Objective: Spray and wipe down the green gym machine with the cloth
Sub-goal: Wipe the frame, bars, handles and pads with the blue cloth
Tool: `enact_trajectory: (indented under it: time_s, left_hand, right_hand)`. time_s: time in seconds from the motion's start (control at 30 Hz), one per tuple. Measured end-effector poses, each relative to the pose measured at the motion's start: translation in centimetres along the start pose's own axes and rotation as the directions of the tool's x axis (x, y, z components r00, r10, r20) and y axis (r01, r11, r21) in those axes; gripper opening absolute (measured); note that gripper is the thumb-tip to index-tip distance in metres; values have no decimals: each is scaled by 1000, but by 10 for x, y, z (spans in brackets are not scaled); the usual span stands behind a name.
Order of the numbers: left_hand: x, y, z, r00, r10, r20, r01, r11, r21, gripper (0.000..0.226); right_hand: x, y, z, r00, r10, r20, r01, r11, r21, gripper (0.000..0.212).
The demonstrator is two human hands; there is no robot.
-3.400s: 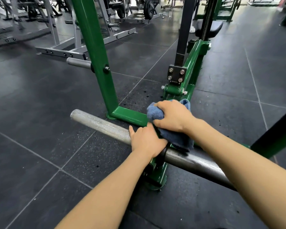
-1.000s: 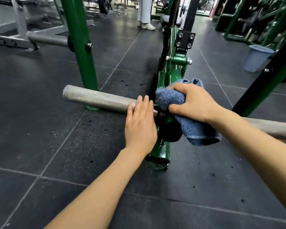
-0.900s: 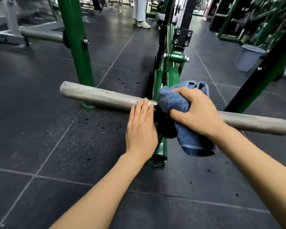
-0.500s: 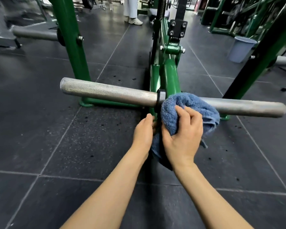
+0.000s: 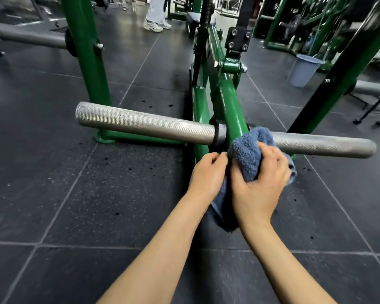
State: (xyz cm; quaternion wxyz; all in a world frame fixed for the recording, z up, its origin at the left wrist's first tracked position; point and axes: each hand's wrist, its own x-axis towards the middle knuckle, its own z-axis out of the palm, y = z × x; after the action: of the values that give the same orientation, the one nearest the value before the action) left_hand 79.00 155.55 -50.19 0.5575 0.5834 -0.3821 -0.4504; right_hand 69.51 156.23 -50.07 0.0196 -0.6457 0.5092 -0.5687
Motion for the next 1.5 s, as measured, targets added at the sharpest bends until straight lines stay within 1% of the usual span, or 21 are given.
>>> enact_trajectory:
  time_s: [0.17,0.23,0.3,0.4,0.47,0.53,0.6,0.67,0.73,0.77,0.8,0.87,0.93,1.0,1.07,1.13,1.2,1.27,1.33,1.43,1.5]
  left_hand:
    - [-1,-5,0,999,-35,-30,35,999,7,44]
    - [5,-13,0,997,-73,-11,72,997,-36,50]
    - [5,-11,-1,995,-98,22,100,993,-68,28]
    - [1,-1,-10,993,-108,50,112,990,-84,7]
    - [2,-5,-17,990,-126,61,131,986,-98,13]
    - [0,-6,-23,986,-156,51,162,977,-136,18]
    - [-1,-9,-25,981,-194,28,196,969,-152,21]
    - [-1,-12,-25,970,-241,30,243,967,-77,25]
    - [-6,-18,-26,951,-301,67,298,954,39,27]
    - [-8,-21,-30,939,-330,99,322,942,94,29]
    - [-12,-24,-33,922,-357,151,341,932,121,30]
    - [-12,-26,-41,909,-368,197,361,930,72,31]
    - [-8,-26,-48,922,-352,163,357,934,-2,30]
    - [-3,-25,-48,938,-321,129,329,943,-46,21]
    - [0,-28,-41,948,-299,105,304,952,-37,21]
    - [0,-36,-33,949,-295,109,286,953,97,22]
    - [-6,-47,-31,917,-382,116,343,902,262,24]
    - [-14,-66,-38,841,-516,161,435,823,365,20]
    - [-17,-71,-40,798,-576,178,476,783,400,24]
    - [-9,-75,-42,829,-530,178,403,788,466,22]
    - [-1,-76,-38,873,-469,139,375,824,424,36]
  right_hand:
    - [-11,17,6,991,-77,109,81,996,-31,50]
    - [-27,30,5,974,-57,219,74,995,-71,55]
    - [-43,38,0,949,-31,315,59,995,-77,54]
    - [-39,27,-9,979,-51,197,50,999,10,52]
    - [-20,11,-6,991,-109,81,106,994,32,51]
    - [-6,0,6,988,-149,44,150,989,-18,50]
    - [-12,3,17,982,-170,88,175,982,-63,53]
    - [-33,20,25,957,-188,220,215,971,-106,54]
    - [-58,38,27,932,-111,345,160,980,-117,56]
    - [-67,40,27,933,-61,355,99,991,-90,56]
    - [-70,39,21,945,-34,325,53,997,-50,54]
    - [-62,28,15,976,-72,205,63,997,48,52]
    - [-48,14,14,990,-110,92,103,992,76,51]
    - [-33,8,23,992,-124,15,124,992,30,49]
    - [-32,16,33,986,-155,56,158,986,-53,48]
    - [-47,33,41,968,-167,188,188,978,-96,49]
    - [-70,54,40,942,-65,330,102,990,-96,51]
    - [-96,70,36,899,86,430,-54,995,-85,51]
    - [-103,78,22,883,198,426,-186,980,-70,51]
    - [-92,72,20,869,334,366,-353,935,-17,52]
    - [-71,68,34,872,370,320,-395,918,16,53]
